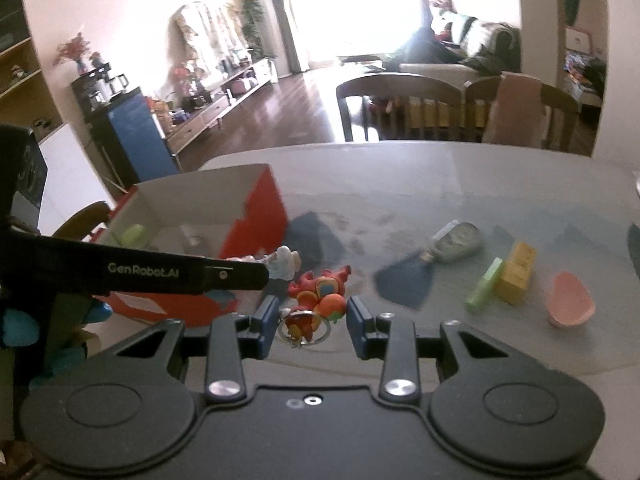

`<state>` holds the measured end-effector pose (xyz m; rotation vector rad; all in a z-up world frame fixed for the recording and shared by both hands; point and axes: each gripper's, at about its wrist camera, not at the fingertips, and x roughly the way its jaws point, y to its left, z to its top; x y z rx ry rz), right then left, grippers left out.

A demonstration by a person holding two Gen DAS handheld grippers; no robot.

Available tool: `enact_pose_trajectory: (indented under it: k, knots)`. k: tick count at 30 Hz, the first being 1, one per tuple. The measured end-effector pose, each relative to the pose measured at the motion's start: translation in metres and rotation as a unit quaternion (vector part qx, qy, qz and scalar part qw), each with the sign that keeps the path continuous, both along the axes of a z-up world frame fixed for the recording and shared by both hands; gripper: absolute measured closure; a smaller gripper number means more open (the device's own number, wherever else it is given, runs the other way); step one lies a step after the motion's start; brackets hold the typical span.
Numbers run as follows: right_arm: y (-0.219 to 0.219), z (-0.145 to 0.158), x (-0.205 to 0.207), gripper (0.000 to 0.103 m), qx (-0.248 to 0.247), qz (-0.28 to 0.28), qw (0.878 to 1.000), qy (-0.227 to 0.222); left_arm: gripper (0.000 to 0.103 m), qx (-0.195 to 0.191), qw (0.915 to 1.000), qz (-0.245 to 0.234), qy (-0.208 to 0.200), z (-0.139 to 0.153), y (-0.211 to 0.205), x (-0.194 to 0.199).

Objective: Organize rigid objects
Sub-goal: 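Carry the pig toy and orange keyring toy with both tools over the shoebox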

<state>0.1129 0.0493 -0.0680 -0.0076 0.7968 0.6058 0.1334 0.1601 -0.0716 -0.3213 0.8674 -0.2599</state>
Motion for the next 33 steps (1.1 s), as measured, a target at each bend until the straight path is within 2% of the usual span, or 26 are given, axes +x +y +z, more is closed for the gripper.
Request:
enact_pose_trajectory:
  k: [7,17,27,33]
  knots:
    - [0.055,0.009,-0.002,0.068,0.000,0.030,0.999,-0.015,0.067,0.000,0.9994,0.032,-0.010,0.008,0.053,-0.011]
    - [0.128,0.003,0.003,0.068,-0.003,0.066,0.998,-0.002,0.067,0.012,0.9973,0.072,-0.011,0.004,0.121,-0.019]
    - [0.182,-0.021,0.029,0.067,-0.045,0.077,0.996,0.007,0.067,0.045,0.9946,0.093,0.005,-0.015,0.175,-0.006]
    - [0.203,-0.043,0.042,0.067,-0.079,0.086,0.993,0.019,0.067,0.060,0.9948,0.082,0.016,-0.031,0.183,0.006]
